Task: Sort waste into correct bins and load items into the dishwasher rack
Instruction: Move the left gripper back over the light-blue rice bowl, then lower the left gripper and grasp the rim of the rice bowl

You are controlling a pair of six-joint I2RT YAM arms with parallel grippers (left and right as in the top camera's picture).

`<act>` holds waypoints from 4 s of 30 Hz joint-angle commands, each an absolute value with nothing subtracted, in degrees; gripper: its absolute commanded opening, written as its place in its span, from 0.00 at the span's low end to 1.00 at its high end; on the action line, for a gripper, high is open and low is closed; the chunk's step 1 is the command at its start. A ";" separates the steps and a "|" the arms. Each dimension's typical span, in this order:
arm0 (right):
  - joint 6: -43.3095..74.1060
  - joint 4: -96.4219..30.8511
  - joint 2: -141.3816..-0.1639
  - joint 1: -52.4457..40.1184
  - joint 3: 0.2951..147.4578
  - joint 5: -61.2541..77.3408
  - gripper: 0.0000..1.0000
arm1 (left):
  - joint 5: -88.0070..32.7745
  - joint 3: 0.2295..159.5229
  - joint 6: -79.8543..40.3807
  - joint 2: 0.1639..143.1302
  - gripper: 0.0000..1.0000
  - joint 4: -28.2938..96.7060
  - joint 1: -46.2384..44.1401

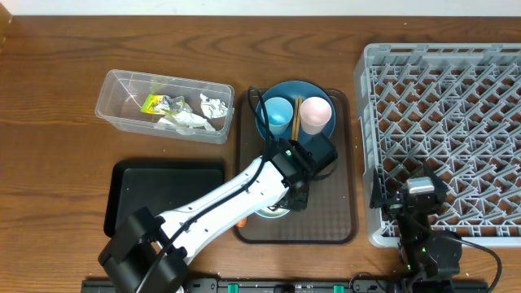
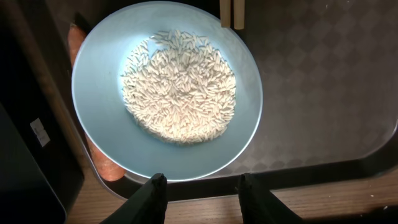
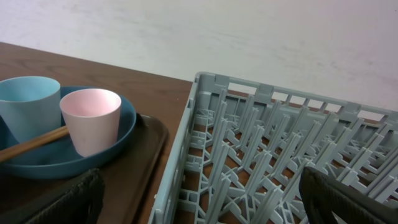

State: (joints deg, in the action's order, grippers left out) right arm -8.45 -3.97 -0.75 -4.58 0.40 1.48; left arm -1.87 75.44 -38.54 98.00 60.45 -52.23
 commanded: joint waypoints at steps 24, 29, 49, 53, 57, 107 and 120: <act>-8.84 -4.14 -0.64 -3.77 0.32 1.52 0.99 | -0.80 69.91 -25.69 97.73 0.41 55.53 -56.07; -8.84 -4.14 -0.64 -3.77 0.32 1.52 0.99 | -0.82 68.05 -25.71 97.73 0.41 52.45 -56.23; -8.86 -4.14 -0.64 -3.77 0.32 1.52 0.99 | -0.25 67.66 -27.29 98.32 0.41 46.22 -59.24; -8.86 -4.14 -0.64 -3.77 0.32 1.52 0.99 | 3.33 67.59 -29.82 99.00 0.41 45.98 -59.33; -8.86 -4.14 -0.64 -3.77 0.32 1.52 0.99 | 5.23 67.59 -30.74 99.02 0.41 45.65 -59.33; -8.86 -4.14 -0.64 -3.77 0.32 1.52 0.99 | 9.76 60.10 -31.77 102.59 0.30 34.83 -59.33; -8.86 -4.14 -0.64 -3.77 0.32 1.52 0.99 | 9.76 60.25 -31.77 102.08 0.22 34.98 -59.05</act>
State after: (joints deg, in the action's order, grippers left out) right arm -8.45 -3.99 -0.75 -4.58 0.40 1.48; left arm 8.34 60.64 -31.53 102.13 34.68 -59.35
